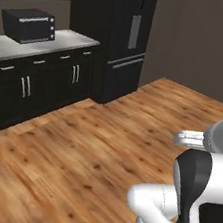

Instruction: Move the hot dog bun to the plate on the dining table and place the condiment next to that plate. Then navigate to the fridge and take the sausage and place it on the plate as well.

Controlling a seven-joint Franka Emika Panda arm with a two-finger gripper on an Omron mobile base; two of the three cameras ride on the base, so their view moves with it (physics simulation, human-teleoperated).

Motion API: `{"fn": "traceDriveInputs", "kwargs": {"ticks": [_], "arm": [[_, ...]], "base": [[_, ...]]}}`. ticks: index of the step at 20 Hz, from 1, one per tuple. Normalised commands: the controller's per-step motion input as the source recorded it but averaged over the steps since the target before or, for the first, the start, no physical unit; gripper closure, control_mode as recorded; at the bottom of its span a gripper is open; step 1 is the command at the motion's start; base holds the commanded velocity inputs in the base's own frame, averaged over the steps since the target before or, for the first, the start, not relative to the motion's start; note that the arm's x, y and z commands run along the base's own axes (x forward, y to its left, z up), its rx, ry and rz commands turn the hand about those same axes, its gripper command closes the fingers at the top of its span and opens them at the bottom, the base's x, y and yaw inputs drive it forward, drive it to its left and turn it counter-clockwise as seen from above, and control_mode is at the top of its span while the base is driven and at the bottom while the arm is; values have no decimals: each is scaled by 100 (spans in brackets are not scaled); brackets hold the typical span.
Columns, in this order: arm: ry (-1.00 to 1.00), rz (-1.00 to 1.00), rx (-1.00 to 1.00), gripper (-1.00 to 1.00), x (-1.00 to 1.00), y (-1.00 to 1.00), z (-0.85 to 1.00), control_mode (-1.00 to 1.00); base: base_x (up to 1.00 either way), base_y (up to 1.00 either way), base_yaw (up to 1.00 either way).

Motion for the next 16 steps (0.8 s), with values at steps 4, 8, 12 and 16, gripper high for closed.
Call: {"fn": "traceDriveInputs", "kwargs": {"ticks": [4, 8, 12, 16], "arm": [[0, 0, 0, -100, 0, 0, 0, 100], [0, 0, 0, -100, 0, 0, 0, 100], [0, 0, 0, -100, 0, 0, 0, 100], [0, 0, 0, -100, 0, 0, 0, 100]], "base": [[91, 57, -32], [98, 50, -33], [100, 48, -34], [100, 35, -31]]}}
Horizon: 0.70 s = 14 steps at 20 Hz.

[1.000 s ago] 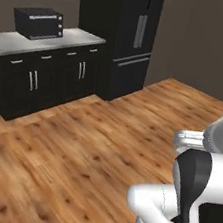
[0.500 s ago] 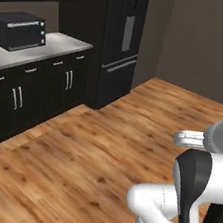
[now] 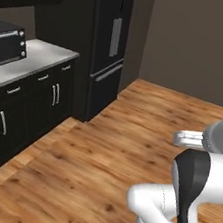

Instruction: Move the hot dog bun to the plate on the dining table and place the condiment next to that plate. Then navigate to the fridge and take the sausage and place it on the plate as well.

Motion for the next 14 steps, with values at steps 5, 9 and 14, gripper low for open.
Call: {"fn": "traceDriveInputs", "kwargs": {"ticks": [5, 9, 14], "arm": [[0, 0, 0, -100, 0, 0, 0, 100], [0, 0, 0, -100, 0, 0, 0, 100], [0, 0, 0, -100, 0, 0, 0, 100]], "base": [[100, 14, -21], [100, 1, -6], [100, -14, 6]]}}
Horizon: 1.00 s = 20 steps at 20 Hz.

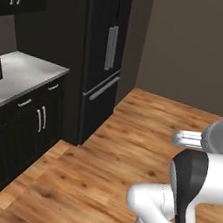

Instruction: Move the hot dog bun to the plate on the dining table and place the condiment next to that plate. Then navigate to the fridge and take the sausage and place it on the plate as well.

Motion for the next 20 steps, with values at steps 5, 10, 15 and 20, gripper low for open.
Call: {"fn": "traceDriveInputs", "kwargs": {"ticks": [5, 10, 15, 20], "arm": [[0, 0, 0, -100, 0, 0, 0, 100], [0, 0, 0, -100, 0, 0, 0, 100], [0, 0, 0, -100, 0, 0, 0, 100], [0, 0, 0, -100, 0, 0, 0, 100]], "base": [[100, -36, 31], [98, -45, 48], [89, -40, 57], [87, -40, 59]]}}
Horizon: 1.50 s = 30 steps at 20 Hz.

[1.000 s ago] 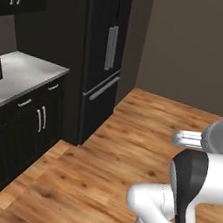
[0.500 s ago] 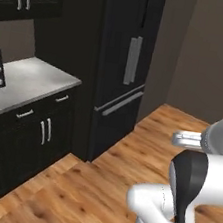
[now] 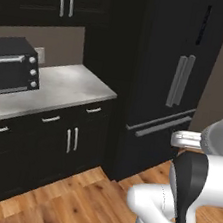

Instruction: Move the hot dog bun to the plate on the dining table and place the condiment next to that plate. Then navigate to the fridge and take the sausage and place it on the plate as well.

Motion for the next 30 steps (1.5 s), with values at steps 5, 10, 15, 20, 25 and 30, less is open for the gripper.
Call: {"fn": "traceDriveInputs", "kwargs": {"ticks": [5, 10, 15, 20, 25, 30], "arm": [[0, 0, 0, -100, 0, 0, 0, 100], [0, 0, 0, -100, 0, 0, 0, 100], [0, 0, 0, -100, 0, 0, 0, 100], [0, 0, 0, -100, 0, 0, 0, 100], [0, 0, 0, -100, 0, 0, 0, 100], [0, 0, 0, -100, 0, 0, 0, 100]], "base": [[70, -59, 53], [9, -81, 36], [0, -86, 23], [6, -81, 26], [19, -71, 28], [1, -68, 18]]}}
